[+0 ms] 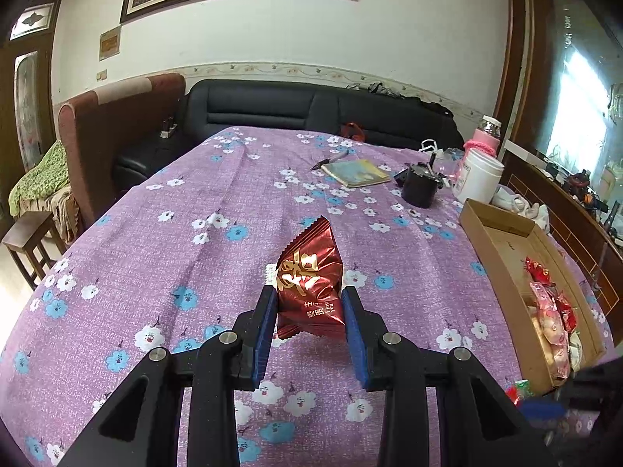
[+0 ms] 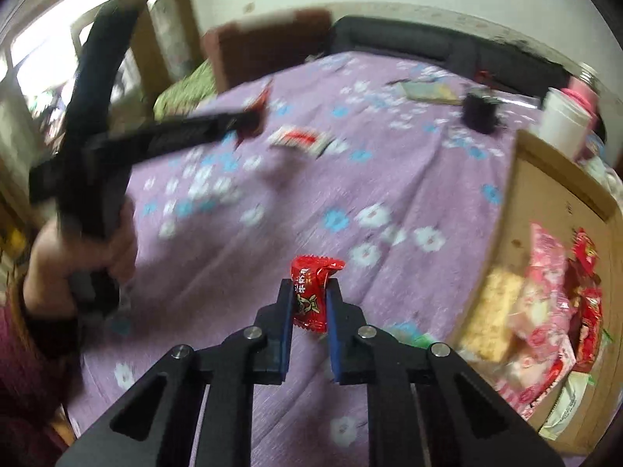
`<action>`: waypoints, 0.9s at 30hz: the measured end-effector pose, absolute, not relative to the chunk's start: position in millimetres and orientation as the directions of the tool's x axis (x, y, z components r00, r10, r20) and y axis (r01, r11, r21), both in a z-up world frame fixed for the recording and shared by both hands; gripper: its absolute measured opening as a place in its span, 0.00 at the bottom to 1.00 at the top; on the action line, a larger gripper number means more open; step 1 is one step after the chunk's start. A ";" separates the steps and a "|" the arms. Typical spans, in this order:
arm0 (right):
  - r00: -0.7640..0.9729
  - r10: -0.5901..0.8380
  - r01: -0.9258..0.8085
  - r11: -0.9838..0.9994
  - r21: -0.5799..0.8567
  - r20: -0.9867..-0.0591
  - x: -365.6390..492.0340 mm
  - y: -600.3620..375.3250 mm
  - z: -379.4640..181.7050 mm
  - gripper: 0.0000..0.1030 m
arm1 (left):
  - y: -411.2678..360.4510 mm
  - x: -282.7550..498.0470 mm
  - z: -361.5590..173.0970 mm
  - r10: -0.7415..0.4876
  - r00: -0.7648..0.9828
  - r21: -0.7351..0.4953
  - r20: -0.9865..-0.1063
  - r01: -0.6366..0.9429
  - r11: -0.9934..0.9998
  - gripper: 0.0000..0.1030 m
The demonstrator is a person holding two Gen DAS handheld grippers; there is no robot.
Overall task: Organize snacks
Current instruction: 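Grasp the small red candy with the right gripper, then carry the red-gold packet and small red candy over the tray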
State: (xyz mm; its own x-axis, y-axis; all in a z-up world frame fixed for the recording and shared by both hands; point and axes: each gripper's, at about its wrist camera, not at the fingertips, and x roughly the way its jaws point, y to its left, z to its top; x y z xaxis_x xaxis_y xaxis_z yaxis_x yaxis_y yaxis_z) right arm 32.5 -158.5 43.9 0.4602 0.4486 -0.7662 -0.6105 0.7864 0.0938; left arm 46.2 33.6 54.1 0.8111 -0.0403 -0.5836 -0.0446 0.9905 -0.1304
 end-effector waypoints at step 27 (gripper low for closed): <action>0.669 0.394 -0.337 0.917 0.215 -0.631 63.4 -235.6 74.3 0.14 | -49.5 18.4 64.4 -0.002 0.900 0.171 -0.436 0.084 0.982 0.35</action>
